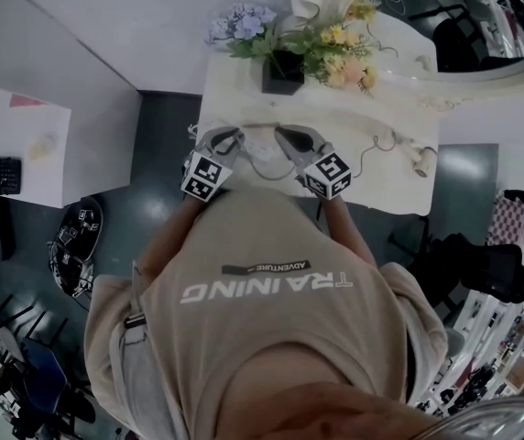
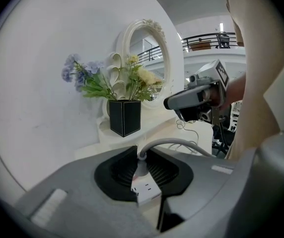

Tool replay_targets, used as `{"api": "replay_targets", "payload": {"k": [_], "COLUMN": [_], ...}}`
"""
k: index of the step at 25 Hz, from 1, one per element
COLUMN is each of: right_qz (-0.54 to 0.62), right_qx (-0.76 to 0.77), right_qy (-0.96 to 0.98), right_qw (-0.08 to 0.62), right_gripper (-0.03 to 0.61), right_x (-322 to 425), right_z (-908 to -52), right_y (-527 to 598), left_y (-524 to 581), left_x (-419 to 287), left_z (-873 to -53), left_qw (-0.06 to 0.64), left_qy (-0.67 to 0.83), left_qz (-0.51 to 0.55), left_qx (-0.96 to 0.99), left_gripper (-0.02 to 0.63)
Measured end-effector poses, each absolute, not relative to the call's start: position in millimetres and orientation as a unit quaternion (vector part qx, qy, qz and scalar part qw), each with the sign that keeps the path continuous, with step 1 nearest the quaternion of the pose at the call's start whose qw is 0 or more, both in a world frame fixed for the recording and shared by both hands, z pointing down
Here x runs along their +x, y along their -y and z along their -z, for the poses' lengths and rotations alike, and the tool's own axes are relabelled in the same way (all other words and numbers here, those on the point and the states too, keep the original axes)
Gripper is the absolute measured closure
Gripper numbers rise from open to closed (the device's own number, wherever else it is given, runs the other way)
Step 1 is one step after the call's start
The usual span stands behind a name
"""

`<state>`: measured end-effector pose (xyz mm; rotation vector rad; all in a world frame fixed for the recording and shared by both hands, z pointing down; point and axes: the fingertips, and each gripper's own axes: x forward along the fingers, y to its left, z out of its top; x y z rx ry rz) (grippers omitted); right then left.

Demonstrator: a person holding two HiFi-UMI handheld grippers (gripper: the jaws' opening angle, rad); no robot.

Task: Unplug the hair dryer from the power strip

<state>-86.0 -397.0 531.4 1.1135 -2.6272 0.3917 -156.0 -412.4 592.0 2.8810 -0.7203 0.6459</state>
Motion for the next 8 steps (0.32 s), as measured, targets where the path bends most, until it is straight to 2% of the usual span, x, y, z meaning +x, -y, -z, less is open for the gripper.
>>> {"api": "replay_targets", "payload": {"k": [8], "right_qz": [-0.142], "right_qx": [0.381], "right_qy": [0.905], "right_qw": [0.123], "right_gripper": [0.574], "right_x": [-87.9], "right_z": [-539.5], "right_y": [397.6], "left_y": [414.2], "left_x": [-153.1], "left_z": [-592.4], "left_qw": [0.040], "left_qy": [0.233], "left_qz": [-0.214], "left_qx": [0.948], "left_gripper": [0.552]}}
